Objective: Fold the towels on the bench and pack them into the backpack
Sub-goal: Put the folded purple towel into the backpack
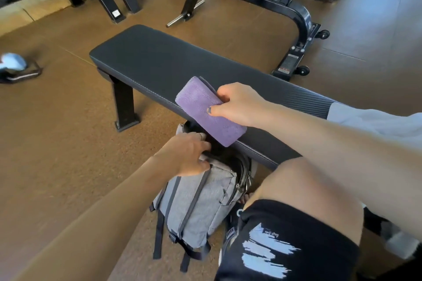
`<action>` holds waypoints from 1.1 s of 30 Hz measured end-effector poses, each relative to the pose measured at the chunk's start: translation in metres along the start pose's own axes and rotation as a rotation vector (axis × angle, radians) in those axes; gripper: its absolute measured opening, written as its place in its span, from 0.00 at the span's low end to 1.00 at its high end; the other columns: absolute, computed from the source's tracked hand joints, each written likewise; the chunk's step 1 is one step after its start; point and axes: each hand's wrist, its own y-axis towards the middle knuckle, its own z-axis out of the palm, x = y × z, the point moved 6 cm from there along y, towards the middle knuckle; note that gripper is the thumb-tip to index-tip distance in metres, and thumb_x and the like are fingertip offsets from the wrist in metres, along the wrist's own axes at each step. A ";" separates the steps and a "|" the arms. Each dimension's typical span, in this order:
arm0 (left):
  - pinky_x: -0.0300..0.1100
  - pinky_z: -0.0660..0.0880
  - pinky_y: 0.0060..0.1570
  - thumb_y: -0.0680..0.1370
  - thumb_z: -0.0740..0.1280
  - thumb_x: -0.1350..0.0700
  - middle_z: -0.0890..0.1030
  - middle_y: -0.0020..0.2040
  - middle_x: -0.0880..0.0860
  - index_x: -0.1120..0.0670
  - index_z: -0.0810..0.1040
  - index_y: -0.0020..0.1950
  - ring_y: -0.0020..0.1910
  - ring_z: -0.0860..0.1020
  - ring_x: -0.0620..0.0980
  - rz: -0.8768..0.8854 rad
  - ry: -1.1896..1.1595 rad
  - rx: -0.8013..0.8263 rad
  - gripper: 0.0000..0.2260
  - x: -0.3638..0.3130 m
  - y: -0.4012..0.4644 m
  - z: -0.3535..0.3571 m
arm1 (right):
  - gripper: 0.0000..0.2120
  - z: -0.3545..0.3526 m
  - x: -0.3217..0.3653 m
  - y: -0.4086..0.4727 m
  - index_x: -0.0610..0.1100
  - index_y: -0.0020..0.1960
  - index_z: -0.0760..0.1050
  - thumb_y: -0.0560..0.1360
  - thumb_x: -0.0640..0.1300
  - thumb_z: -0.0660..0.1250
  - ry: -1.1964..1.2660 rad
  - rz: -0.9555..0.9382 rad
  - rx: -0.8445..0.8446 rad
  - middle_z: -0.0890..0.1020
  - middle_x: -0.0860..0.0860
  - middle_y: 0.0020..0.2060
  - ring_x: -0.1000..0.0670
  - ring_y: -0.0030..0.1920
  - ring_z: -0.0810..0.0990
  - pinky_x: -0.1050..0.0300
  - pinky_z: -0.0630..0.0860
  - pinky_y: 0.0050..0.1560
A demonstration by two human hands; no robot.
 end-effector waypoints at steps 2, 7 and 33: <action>0.44 0.74 0.47 0.76 0.64 0.44 0.71 0.48 0.47 0.50 0.80 0.54 0.49 0.75 0.49 -0.029 -0.155 0.034 0.13 0.009 -0.015 0.003 | 0.16 0.008 0.013 -0.002 0.44 0.37 0.66 0.73 0.50 0.70 -0.004 0.014 0.001 0.73 0.52 0.33 0.50 0.34 0.71 0.57 0.64 0.33; 0.39 0.71 0.43 0.69 0.65 0.50 0.78 0.41 0.50 0.52 0.83 0.43 0.41 0.74 0.51 0.004 -0.269 -0.165 0.10 0.023 -0.078 0.019 | 0.09 0.061 0.048 -0.011 0.45 0.40 0.67 0.76 0.46 0.65 0.002 0.065 0.083 0.76 0.50 0.38 0.48 0.39 0.77 0.57 0.66 0.31; 0.46 0.71 0.44 0.72 0.68 0.50 0.73 0.38 0.46 0.51 0.79 0.42 0.41 0.68 0.48 -0.019 -0.329 -0.207 0.05 0.037 -0.162 0.041 | 0.13 0.258 0.015 -0.021 0.40 0.63 0.74 0.80 0.39 0.61 -0.478 0.235 0.577 0.78 0.43 0.61 0.42 0.61 0.78 0.50 0.75 0.52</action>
